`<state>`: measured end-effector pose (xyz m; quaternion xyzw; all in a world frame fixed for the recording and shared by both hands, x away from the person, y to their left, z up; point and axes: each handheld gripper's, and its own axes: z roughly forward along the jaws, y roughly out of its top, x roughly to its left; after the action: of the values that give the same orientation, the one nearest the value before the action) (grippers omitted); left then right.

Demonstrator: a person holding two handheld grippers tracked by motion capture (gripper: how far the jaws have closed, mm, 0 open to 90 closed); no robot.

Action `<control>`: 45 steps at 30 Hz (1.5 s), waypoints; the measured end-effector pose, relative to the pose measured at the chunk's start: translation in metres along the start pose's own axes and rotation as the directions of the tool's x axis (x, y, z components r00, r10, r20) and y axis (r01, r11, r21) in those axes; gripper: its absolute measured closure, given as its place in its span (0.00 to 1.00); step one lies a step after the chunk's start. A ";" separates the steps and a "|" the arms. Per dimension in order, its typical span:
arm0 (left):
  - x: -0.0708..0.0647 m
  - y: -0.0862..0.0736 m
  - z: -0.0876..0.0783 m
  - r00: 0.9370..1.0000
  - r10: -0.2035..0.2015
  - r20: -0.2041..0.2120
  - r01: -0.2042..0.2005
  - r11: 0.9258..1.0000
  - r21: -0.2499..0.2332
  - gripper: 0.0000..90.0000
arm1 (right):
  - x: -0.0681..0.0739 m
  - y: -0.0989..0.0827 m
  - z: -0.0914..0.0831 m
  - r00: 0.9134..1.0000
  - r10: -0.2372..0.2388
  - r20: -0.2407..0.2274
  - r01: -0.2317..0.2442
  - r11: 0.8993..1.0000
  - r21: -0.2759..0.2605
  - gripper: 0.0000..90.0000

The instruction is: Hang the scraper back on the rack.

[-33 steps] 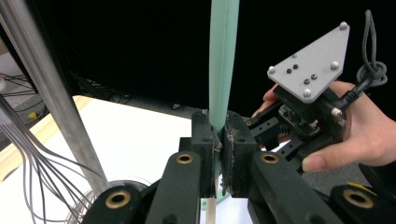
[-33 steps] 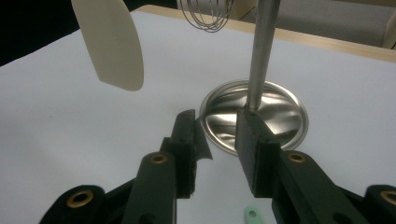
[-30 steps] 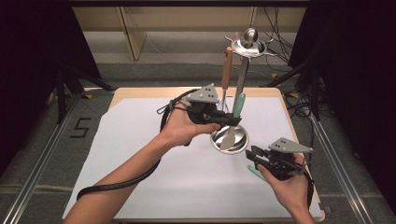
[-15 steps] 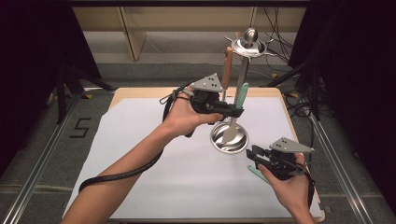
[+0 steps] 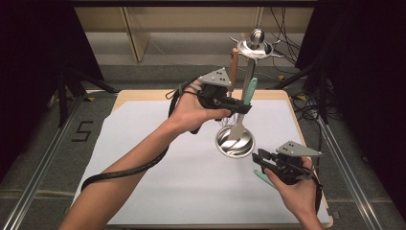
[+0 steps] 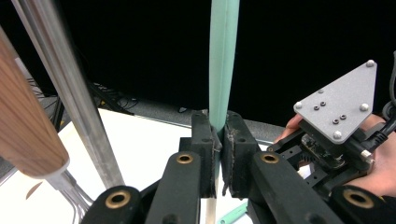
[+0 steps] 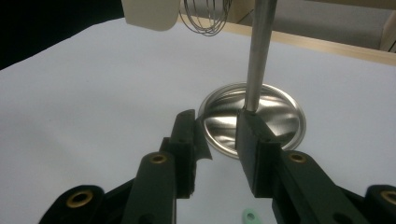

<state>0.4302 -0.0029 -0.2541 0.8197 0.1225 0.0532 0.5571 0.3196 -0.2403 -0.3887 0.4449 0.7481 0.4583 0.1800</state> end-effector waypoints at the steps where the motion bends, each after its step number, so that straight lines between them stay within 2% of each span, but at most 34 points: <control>1: 0.000 0.000 0.000 1.000 0.000 0.000 0.000 1.000 0.000 0.93 | 0.000 0.000 0.000 1.000 0.000 0.000 0.000 1.000 0.000 0.77; 2: 0.001 0.002 -0.001 1.000 -0.009 0.006 0.009 1.000 -0.013 0.93 | -0.002 0.000 0.000 1.000 -0.028 0.005 0.028 1.000 -0.010 0.77; 3: 0.001 0.002 -0.001 1.000 -0.009 0.006 0.009 1.000 -0.013 0.93 | -0.002 0.000 0.000 1.000 -0.028 0.005 0.028 1.000 -0.010 0.77; 4: 0.001 0.004 -0.001 1.000 -0.007 0.009 0.007 1.000 -0.013 0.93 | -0.003 0.001 0.001 0.999 -0.049 0.010 0.049 0.999 -0.018 0.77; 13: 0.008 0.009 0.000 0.999 -0.031 0.034 0.031 0.999 -0.010 0.93 | -0.001 0.000 0.003 1.000 -0.024 -0.019 0.023 0.999 -0.025 0.77; 15: 0.009 0.012 0.000 0.999 -0.027 0.046 0.027 1.000 -0.009 0.93 | -0.002 0.001 0.003 0.999 -0.051 0.003 0.051 0.998 -0.029 0.77; 22: 0.013 0.018 0.000 0.997 -0.047 0.059 0.048 0.999 -0.010 0.93 | -0.002 0.001 0.002 0.999 -0.041 -0.003 0.041 0.999 -0.025 0.77; 26: 0.015 0.021 0.000 0.996 -0.052 0.067 0.052 0.999 -0.006 0.93 | -0.003 0.001 0.002 0.998 -0.060 0.004 0.060 0.998 -0.029 0.77; 27: 0.015 0.021 0.000 0.996 -0.053 0.067 0.053 0.999 -0.006 0.93 | -0.003 0.001 0.002 0.999 -0.052 0.001 0.052 0.998 -0.026 0.77; 28: 0.015 0.022 0.000 0.996 -0.055 0.068 0.056 0.998 -0.008 0.93 | 0.000 0.001 0.002 1.000 -0.018 -0.006 0.018 1.000 -0.016 0.77; 30: 0.016 0.024 0.000 0.995 -0.063 0.074 0.064 0.998 -0.011 0.93 | -0.002 0.001 0.003 0.999 -0.035 -0.008 0.035 0.999 -0.021 0.77; 31: 0.017 0.025 0.000 0.995 -0.062 0.079 0.063 0.998 -0.015 0.93 | 0.000 0.001 0.002 1.000 -0.013 -0.008 0.013 1.000 -0.017 0.77; 32: 0.017 0.025 0.000 0.995 -0.062 0.079 0.063 0.998 -0.015 0.93 | -0.003 0.001 0.003 0.999 -0.054 -0.002 0.054 0.998 -0.029 0.77; 33: 0.017 0.025 0.000 0.995 -0.063 0.079 0.064 0.998 -0.011 0.93 | -0.003 0.001 0.003 0.999 -0.054 -0.002 0.054 0.998 -0.029 0.77; 34: 0.018 0.025 0.000 0.994 -0.068 0.081 0.069 0.998 -0.010 0.93 | 0.000 0.001 0.001 1.000 -0.013 -0.002 0.013 1.000 -0.008 0.77; 39: 0.020 0.024 0.001 0.993 -0.077 0.087 0.078 0.997 -0.008 0.93 | 0.001 0.000 0.003 1.000 -0.004 -0.013 0.004 1.000 -0.023 0.77; 45: 0.021 0.026 0.003 0.992 -0.085 0.097 0.087 0.996 -0.010 0.93 | 0.001 0.001 0.002 1.000 -0.005 -0.007 0.005 1.000 -0.012 0.77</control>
<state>0.4543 -0.0091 -0.2322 0.8112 0.1302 -0.0098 0.5699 0.3211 -0.2383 -0.3886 0.4402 0.7472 0.4637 0.1811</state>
